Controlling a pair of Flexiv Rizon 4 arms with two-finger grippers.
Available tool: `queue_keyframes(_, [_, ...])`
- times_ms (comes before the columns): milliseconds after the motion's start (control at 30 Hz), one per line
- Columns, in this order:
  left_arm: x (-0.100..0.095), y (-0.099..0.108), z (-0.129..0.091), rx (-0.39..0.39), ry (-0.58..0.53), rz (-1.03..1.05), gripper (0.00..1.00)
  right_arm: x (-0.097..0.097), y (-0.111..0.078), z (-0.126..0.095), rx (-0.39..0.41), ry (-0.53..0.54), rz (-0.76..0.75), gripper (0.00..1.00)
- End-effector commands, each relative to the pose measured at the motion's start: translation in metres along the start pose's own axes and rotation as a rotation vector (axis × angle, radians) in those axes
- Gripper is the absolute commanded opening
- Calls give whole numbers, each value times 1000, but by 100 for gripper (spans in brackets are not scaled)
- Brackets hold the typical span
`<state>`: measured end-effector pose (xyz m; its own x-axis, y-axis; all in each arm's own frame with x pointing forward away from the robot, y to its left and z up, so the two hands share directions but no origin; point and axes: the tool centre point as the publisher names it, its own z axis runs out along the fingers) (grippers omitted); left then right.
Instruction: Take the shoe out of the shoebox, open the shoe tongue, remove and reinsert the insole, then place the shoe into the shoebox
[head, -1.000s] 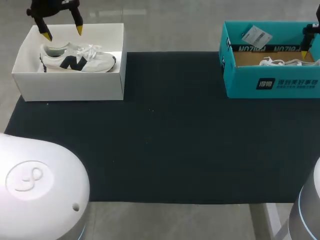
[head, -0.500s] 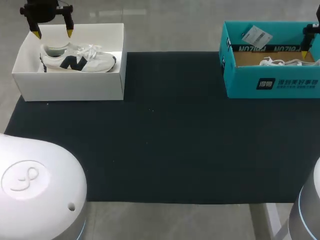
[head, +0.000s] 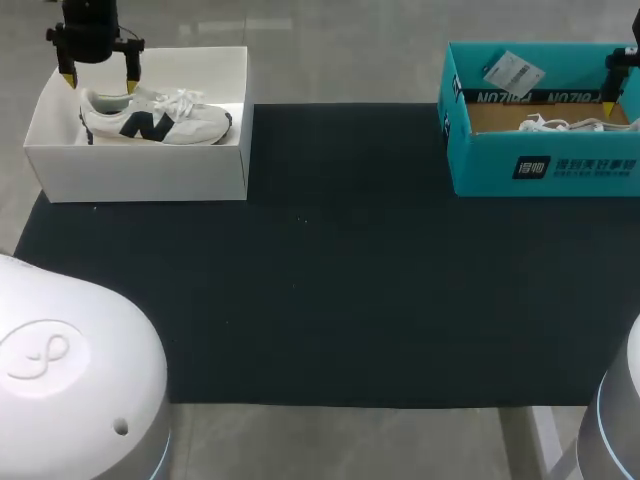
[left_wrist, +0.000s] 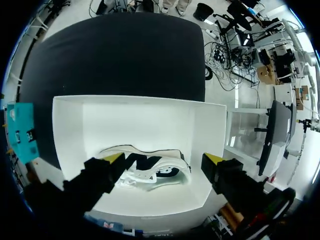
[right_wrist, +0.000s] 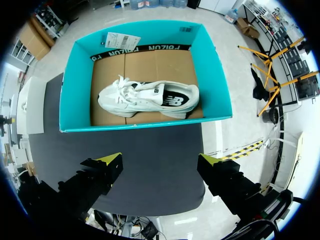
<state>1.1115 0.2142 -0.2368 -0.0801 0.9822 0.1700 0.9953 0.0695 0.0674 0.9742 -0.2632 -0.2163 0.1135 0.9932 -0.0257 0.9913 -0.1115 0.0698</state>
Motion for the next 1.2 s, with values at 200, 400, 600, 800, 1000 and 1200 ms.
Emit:
queue_keyframes(200, [15,58,21,68,34,-41,100,0,-1,0,-2,0,1,100])
queue_keyframes(400, [25,74,32,42,15,-63,100,0,-1,0,-2,0,1,100])
queue_keyframes(600, [30,80,38,94,3,-151,100,0,-1,0,-2,0,1,100])
queue_keyframes(800, [30,80,38,94,3,-151,100,0,-1,0,-2,0,1,100])
queue_keyframes(1000, [30,80,38,94,3,-151,100,0,-1,0,-2,0,1,100])
queue_keyframes(1200, [30,83,53,79,28,-75,100,0,-1,0,-2,0,1,100])
